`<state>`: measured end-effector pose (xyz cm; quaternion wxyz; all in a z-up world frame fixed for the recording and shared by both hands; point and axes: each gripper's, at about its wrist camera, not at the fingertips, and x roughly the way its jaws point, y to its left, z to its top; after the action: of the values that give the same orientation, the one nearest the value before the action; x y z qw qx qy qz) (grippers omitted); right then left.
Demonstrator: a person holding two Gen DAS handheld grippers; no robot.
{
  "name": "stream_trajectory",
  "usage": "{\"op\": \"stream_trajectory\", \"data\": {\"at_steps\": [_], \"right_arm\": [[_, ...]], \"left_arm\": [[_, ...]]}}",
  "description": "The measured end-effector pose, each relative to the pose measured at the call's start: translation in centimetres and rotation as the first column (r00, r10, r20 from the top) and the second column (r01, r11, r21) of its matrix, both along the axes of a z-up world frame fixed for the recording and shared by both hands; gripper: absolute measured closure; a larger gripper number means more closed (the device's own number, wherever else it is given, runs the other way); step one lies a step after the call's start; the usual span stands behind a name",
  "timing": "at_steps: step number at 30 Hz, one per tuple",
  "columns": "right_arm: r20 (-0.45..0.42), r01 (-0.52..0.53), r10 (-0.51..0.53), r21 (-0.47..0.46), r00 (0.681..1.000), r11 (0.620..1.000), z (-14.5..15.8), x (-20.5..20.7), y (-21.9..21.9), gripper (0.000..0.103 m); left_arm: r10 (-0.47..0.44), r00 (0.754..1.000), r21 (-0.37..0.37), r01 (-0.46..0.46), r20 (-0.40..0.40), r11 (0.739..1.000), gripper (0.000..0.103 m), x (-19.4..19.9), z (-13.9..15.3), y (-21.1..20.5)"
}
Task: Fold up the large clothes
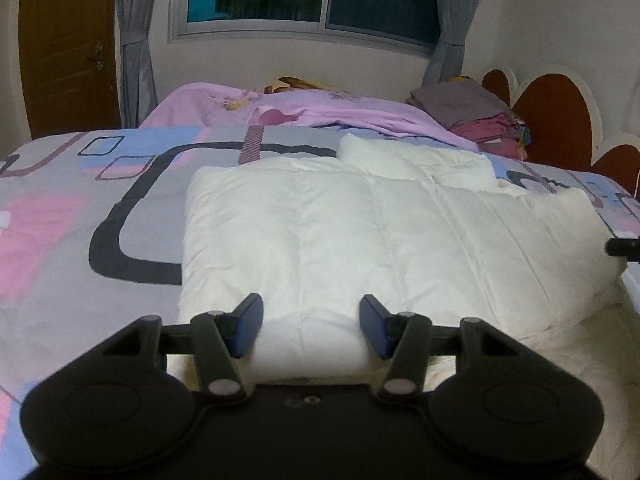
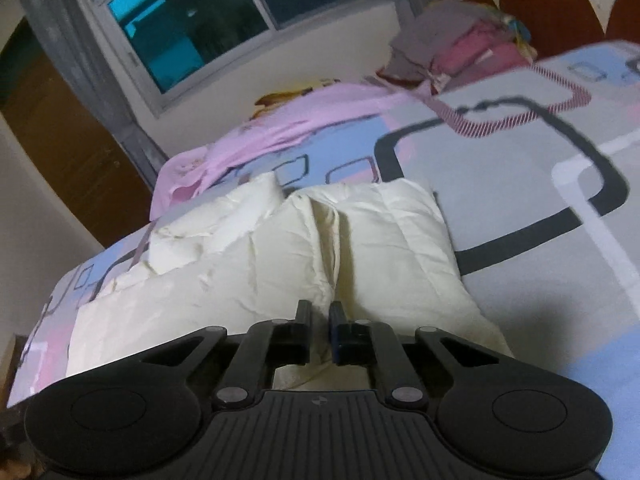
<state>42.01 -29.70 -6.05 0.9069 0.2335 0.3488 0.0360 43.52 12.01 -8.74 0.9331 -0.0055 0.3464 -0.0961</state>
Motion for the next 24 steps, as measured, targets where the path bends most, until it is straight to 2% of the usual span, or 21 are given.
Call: {"op": "stream_trajectory", "data": {"at_steps": [3, 8, 11, 12, 13, 14, 17, 18, 19, 20, 24], "right_arm": [[-0.003, 0.011, -0.011, -0.028, 1.0, 1.0, -0.2, -1.2, 0.7, 0.095], [-0.078, 0.023, -0.028, -0.064, 0.997, 0.998, -2.7, 0.6, 1.2, 0.095], [-0.06, 0.03, -0.037, -0.113, 0.998, 0.993, -1.7, 0.3, 1.4, 0.093], [-0.039, 0.043, -0.049, -0.136, 0.998, 0.99, -1.0, -0.1, 1.3, 0.086], [0.005, 0.059, -0.059, -0.164, 0.998, 0.985, -0.2, -0.4, 1.3, 0.059], [0.046, 0.062, -0.054, -0.181, 0.997, 0.982, 0.4, -0.5, 1.4, 0.041], [0.075, 0.03, -0.014, -0.222, 0.997, 0.975, 1.6, 1.6, 2.0, 0.042], [0.078, 0.02, -0.002, -0.231, 0.997, 0.973, 1.8, 2.4, 2.3, 0.045], [0.076, 0.006, 0.013, -0.242, 0.997, 0.97, 1.8, 3.3, 2.6, 0.06], [0.066, -0.003, 0.02, -0.255, 0.998, 0.967, 1.7, 4.3, 3.0, 0.069], [-0.019, -0.048, 0.044, -0.292, 0.999, 0.955, -0.5, 7.3, 4.0, 0.07]], "left_arm": [[-0.014, 1.0, 0.009, 0.014, -0.002, 1.0, 0.05, -0.6, 0.0, -0.1], [-0.037, 0.998, 0.01, 0.037, -0.053, 0.999, 0.048, 0.3, -1.3, 0.1], [-0.049, 0.998, 0.01, 0.05, -0.049, 0.999, 0.044, 0.4, -0.4, 0.4], [-0.048, 0.999, 0.005, 0.048, -0.023, 0.999, 0.035, 0.3, 0.2, 0.7], [-0.046, 0.999, -0.002, 0.046, 0.004, 0.999, 0.026, 0.5, 0.8, 1.0], [-0.042, 0.999, -0.003, 0.042, 0.026, 0.999, 0.025, 0.9, 1.3, 1.1], [-0.028, 0.998, 0.009, 0.027, 0.056, 1.0, 0.029, 3.9, 2.4, 1.4], [-0.025, 0.997, 0.008, 0.025, 0.067, 1.0, 0.032, 5.0, 2.6, 1.4], [-0.024, 0.997, 0.008, 0.024, 0.074, 1.0, 0.032, 6.4, 2.7, 1.3], [-0.024, 0.997, 0.008, 0.023, 0.071, 1.0, 0.033, 7.6, 2.6, 1.3], [-0.021, 1.0, 0.0, 0.021, 0.014, 1.0, 0.035, 11.7, 1.1, 1.4]]}}
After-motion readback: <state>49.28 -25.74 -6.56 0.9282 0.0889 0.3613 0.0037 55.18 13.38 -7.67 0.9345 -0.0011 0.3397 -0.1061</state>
